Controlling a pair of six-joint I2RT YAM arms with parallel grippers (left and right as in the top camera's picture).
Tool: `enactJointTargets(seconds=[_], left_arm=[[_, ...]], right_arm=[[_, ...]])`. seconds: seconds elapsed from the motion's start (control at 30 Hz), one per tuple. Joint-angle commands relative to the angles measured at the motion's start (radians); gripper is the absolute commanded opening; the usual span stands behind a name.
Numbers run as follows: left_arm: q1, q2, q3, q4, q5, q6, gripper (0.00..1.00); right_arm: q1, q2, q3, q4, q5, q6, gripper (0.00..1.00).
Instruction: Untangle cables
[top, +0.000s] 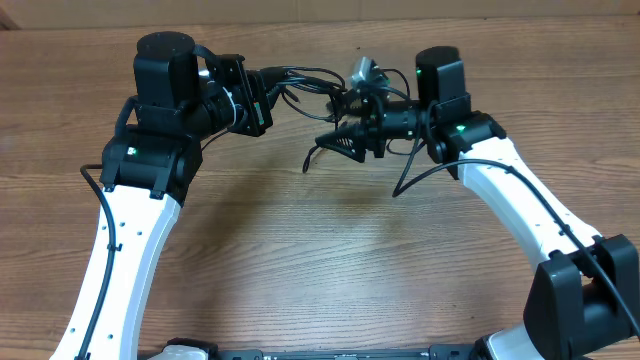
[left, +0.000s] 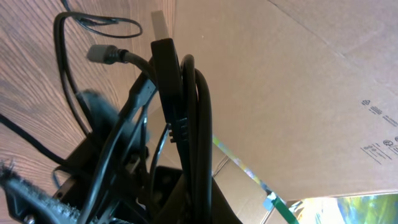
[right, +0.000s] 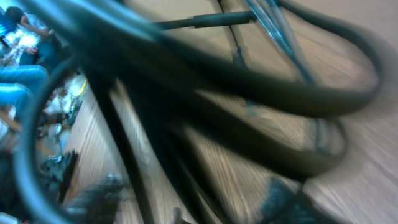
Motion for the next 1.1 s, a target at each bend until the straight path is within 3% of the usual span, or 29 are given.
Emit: enactJointTargets(seconds=[0.0,0.07,0.17,0.33,0.43,0.6,0.7,0.77,0.83,1.07], left_arm=[[0.001,-0.012,0.004,0.007,0.019,-0.013,0.05],[0.007,-0.012,0.004,0.002,0.019,-0.011,0.06],[0.017,-0.011,0.004,-0.005,-0.004,0.032,0.13],[0.021,-0.011,0.004,-0.079,-0.142,0.14,0.57],[0.021,-0.008,0.004,-0.158,-0.231,0.213,0.77],[0.021,0.003,0.004,-0.269,-0.272,0.338,0.81],[0.019,0.016,0.004,-0.29,-0.271,0.532,0.84],[0.019,0.028,0.004,-0.301,-0.267,0.708,0.91],[0.019,0.04,0.004,-0.321,-0.25,0.808,0.98],[0.013,0.098,0.004,-0.401,-0.155,0.918,1.0]], right_arm=[[0.005,-0.013,0.011,-0.016,0.003,0.002,0.25],[0.003,-0.013,0.011,-0.036,0.003,0.039,0.05],[0.001,-0.013,0.011,-0.062,0.003,0.135,0.04],[0.001,-0.013,0.011,-0.117,-0.029,0.302,0.04],[0.001,-0.013,0.011,-0.16,-0.034,0.412,0.04],[0.001,-0.013,0.011,-0.222,-0.046,0.505,0.04],[0.001,-0.013,0.011,-0.233,-0.082,0.504,0.04],[0.001,-0.013,0.011,-0.232,-0.105,0.505,0.04],[0.001,-0.013,0.011,-0.232,-0.106,0.505,0.04],[0.001,-0.014,0.017,-0.2,-0.118,0.505,0.04]])
